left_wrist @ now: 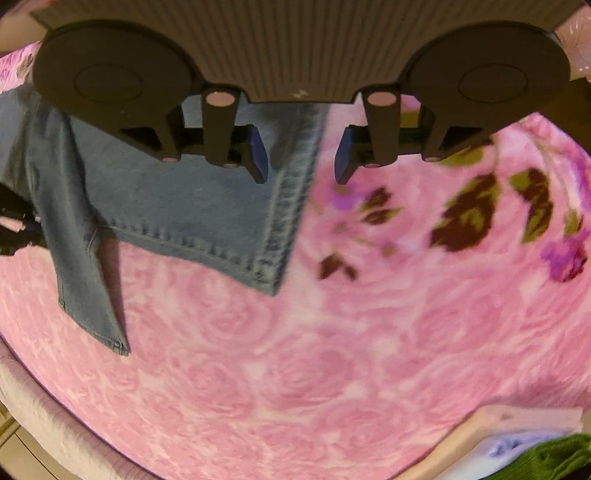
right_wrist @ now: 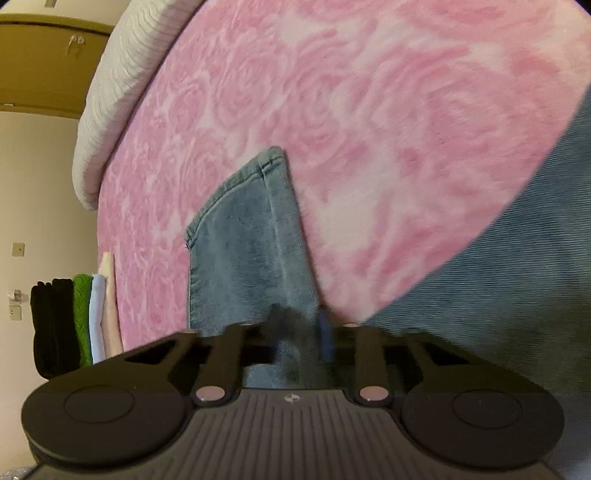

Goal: Fold clothes

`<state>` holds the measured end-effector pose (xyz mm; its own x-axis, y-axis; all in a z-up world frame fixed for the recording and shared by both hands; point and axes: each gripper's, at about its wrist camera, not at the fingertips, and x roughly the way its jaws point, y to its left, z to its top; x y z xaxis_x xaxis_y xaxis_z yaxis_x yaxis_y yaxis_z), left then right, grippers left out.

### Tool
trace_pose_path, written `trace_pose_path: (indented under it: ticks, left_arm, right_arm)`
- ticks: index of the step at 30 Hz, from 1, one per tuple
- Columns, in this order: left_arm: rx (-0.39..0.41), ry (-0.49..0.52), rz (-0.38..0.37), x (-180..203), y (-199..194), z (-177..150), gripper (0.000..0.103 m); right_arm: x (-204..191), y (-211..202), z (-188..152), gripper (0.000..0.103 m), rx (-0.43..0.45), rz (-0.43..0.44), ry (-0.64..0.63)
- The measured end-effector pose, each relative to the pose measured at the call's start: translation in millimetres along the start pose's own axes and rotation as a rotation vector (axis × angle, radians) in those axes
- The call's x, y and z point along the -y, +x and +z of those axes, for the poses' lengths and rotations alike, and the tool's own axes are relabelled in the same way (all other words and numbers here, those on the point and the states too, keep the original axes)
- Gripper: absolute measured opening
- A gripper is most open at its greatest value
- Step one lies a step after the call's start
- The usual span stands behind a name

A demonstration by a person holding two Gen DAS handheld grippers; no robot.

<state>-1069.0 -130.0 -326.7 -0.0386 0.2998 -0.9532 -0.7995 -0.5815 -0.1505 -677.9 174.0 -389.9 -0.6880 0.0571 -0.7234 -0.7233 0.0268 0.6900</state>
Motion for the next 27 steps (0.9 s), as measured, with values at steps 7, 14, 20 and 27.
trace_pose_path:
  ticks: [7,14,20,27]
  left_arm:
    - [0.015,-0.103,0.017,-45.0,-29.7,-16.0,0.035]
    - [0.03,-0.24,-0.023,-57.6,-54.8,-38.8,0.035]
    - [0.033,-0.267,-0.103,-33.9,-43.2,-51.8,0.036]
    - [0.062,-0.215,-0.131,11.9,-38.0,-60.9,0.03]
  right_arm:
    - [-147.3,-19.8,-70.2,0.007,0.01,0.057,-0.72]
    - [-173.2,11.8,-183.5,0.032,-0.35,0.032,-0.874]
    - [-115.5,-16.7,-170.6,0.035,-0.352,-0.089,-0.623]
    - [-23.3,-76.1,-145.4,0.037,-0.221,-0.186,-0.332]
